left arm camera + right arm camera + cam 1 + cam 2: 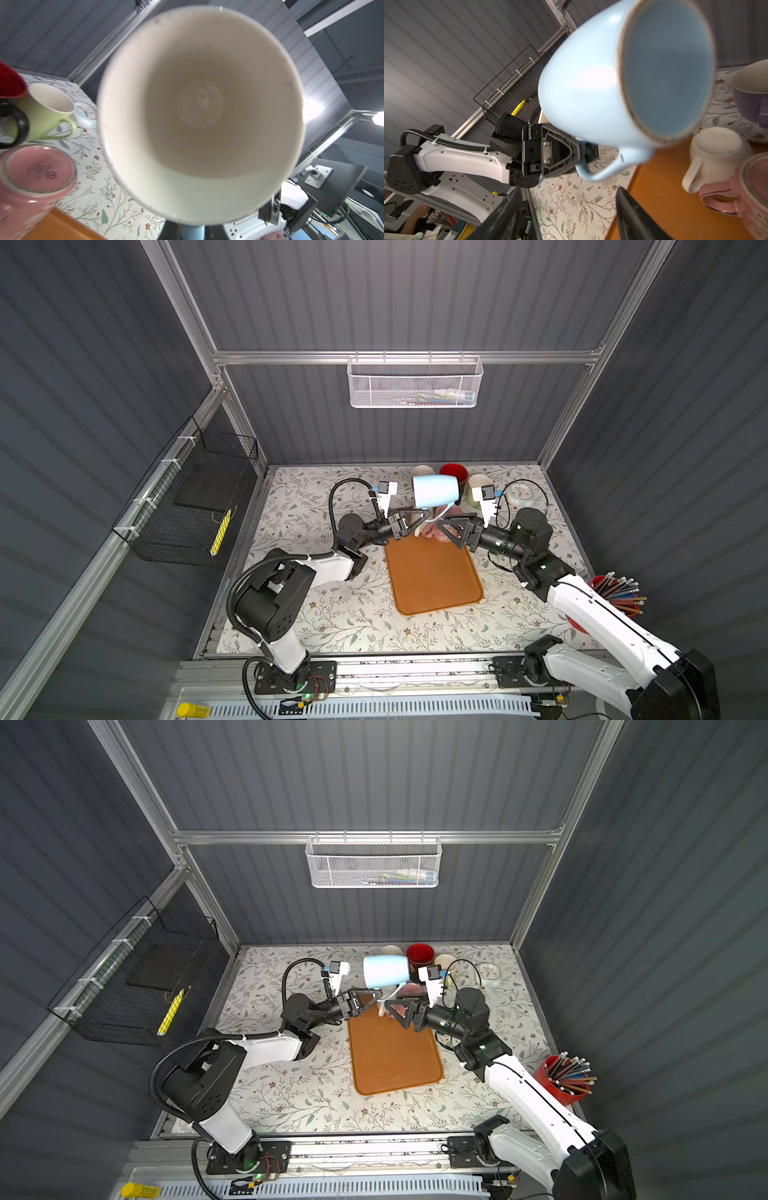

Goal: Turn the mug right side up
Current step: 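Open the right gripper while the left gripper carries the light blue mug beyond the tray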

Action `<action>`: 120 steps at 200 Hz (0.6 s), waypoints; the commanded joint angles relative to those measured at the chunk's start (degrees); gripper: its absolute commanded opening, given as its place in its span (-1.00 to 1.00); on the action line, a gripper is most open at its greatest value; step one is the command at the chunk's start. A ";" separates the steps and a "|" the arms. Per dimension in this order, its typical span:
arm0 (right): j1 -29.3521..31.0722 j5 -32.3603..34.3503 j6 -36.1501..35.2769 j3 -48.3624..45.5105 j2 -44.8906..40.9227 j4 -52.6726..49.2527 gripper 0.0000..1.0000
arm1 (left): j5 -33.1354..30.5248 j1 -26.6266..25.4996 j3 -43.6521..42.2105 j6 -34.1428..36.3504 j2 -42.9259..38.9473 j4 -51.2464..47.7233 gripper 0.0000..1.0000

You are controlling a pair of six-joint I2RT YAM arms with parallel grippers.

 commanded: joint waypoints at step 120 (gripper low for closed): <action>-0.01 11.75 -4.37 -1.25 -6.73 -16.10 0.47 | -39.00 2.73 26.03 40.87 -13.59 -81.85 -1.00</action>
